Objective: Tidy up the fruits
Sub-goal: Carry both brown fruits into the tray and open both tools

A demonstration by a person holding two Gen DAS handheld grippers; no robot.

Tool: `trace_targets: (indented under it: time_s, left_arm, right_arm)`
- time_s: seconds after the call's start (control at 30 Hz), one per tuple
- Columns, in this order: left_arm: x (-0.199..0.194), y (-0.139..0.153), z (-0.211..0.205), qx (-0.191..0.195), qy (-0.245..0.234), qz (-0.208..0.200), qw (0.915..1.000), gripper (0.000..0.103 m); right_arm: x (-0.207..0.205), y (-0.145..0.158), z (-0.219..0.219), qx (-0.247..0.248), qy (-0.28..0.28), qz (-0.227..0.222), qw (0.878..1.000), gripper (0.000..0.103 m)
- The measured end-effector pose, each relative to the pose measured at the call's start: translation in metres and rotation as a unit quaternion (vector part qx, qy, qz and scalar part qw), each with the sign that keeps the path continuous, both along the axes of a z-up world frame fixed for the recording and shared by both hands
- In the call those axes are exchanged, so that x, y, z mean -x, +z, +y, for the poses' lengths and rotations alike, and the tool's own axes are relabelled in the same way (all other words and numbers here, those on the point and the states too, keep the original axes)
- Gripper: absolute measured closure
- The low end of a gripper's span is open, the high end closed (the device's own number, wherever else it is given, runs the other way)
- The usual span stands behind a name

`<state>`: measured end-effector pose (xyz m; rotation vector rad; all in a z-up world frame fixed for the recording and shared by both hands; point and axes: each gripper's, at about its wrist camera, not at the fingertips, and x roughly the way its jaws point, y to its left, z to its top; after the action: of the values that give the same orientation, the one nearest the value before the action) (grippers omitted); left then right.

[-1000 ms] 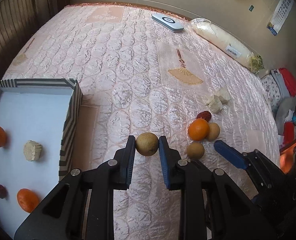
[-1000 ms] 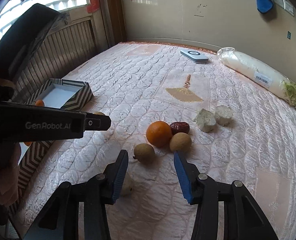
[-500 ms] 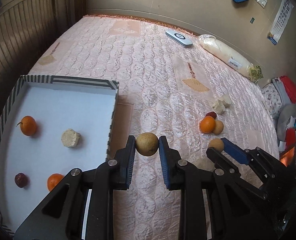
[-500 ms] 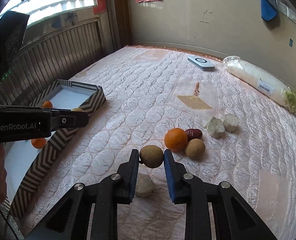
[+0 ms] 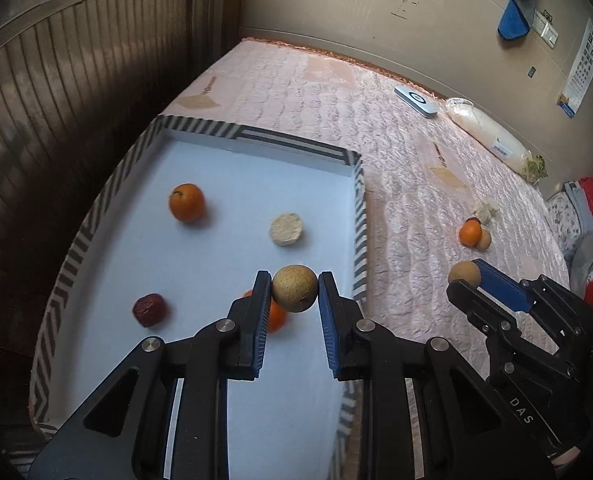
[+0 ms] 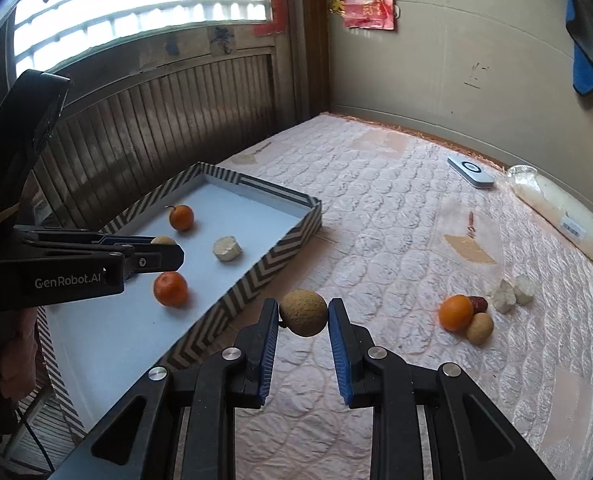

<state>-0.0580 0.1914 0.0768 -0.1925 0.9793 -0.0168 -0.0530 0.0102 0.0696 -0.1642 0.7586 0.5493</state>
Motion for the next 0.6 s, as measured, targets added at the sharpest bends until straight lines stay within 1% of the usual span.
trace_targets:
  time_s: [0.13,0.3,0.43,0.6]
  left_arm:
    - [0.016,-0.004,0.029,-0.008,0.020,0.003,0.9998,0.080]
    - [0.031,-0.015,0.058,-0.008,0.043,0.014,0.9989,0.080]
    - [0.035,-0.025,0.065,-0.005,0.046,0.026,0.9986,0.080]
    - [0.036,-0.041,0.067,-0.005,0.041,0.043,0.9982,0.080]
  right_arm:
    - [0.006,0.000,0.023,0.008,0.023,0.000,1.000,0.079]
    - [0.012,-0.002,0.049,0.011,0.049,0.004,0.999,0.079]
    - [0.018,-0.007,0.070,0.014,0.077,0.013,0.997,0.079]
    - [0.027,-0.019,0.097,0.030,0.112,0.027,0.993,0.079]
